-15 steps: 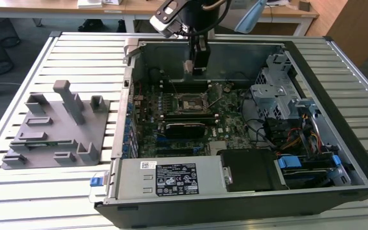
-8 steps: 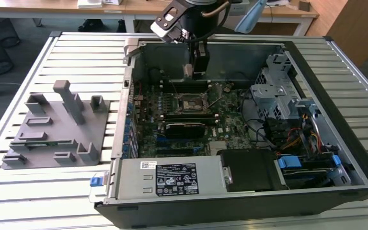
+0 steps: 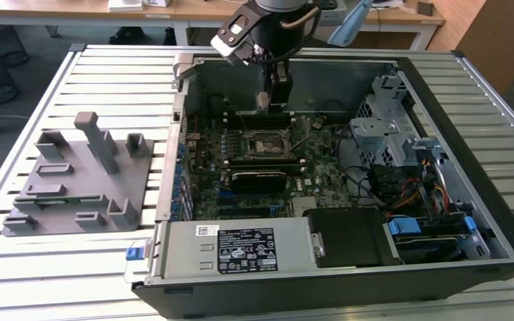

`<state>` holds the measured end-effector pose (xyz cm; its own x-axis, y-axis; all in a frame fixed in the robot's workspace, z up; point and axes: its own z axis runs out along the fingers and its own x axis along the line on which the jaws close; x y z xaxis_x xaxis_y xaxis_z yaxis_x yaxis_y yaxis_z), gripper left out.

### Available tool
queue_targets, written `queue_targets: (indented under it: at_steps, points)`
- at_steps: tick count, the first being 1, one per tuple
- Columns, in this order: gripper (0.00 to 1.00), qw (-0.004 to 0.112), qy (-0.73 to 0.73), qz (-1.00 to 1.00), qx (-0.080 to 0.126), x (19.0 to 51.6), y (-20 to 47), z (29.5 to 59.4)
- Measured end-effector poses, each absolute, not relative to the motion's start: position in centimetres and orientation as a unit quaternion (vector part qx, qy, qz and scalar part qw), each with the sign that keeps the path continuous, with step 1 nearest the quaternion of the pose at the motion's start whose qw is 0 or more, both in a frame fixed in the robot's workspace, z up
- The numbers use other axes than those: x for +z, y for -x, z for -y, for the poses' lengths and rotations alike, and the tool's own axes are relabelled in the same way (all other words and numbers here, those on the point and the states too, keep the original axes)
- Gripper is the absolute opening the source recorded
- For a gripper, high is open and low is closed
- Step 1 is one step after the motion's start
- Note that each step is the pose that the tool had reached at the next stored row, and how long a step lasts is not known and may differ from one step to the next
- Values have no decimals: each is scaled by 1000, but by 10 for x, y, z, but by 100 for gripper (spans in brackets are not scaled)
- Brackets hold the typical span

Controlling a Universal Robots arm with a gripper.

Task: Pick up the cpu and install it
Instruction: 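Place the cpu into insertion slot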

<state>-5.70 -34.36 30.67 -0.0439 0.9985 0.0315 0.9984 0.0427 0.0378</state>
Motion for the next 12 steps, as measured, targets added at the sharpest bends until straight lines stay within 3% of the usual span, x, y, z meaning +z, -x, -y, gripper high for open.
queue_targets:
  at_steps: [12]
  points:
    - [54, 2, -691, -722, 24, 290, 54, 343]
